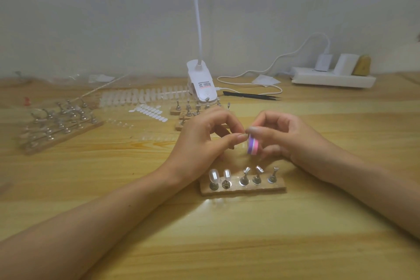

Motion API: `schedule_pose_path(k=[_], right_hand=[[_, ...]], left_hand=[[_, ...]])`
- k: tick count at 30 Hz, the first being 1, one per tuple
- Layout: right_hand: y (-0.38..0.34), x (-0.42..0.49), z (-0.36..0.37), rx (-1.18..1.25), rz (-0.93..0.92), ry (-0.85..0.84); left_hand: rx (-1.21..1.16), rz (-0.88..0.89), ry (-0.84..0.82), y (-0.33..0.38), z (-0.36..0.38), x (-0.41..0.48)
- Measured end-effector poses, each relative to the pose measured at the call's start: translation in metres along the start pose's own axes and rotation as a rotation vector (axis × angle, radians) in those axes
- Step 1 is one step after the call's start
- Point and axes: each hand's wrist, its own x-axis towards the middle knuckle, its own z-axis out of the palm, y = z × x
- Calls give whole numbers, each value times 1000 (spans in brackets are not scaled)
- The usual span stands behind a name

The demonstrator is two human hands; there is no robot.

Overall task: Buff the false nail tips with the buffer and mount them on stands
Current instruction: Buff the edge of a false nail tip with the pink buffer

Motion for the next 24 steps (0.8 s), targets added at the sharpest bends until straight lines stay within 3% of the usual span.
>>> schedule_pose_path(k=[4, 13, 18, 22, 24], right_hand=[[1, 2, -3, 84, -5, 101], [-1, -1, -3, -15, 13, -53], [1, 1, -4, 145, -22, 126], [0, -2, 0, 7, -8, -21], [0, 0, -1, 93, -22, 87]], left_hand=[[-18, -17, 3, 0, 0, 0], [-50, -37, 16, -2, 0, 1], [-106, -67, 20, -2, -1, 1], [-125, -69, 14, -1, 0, 0], [-125, -75, 9, -1, -1, 1]])
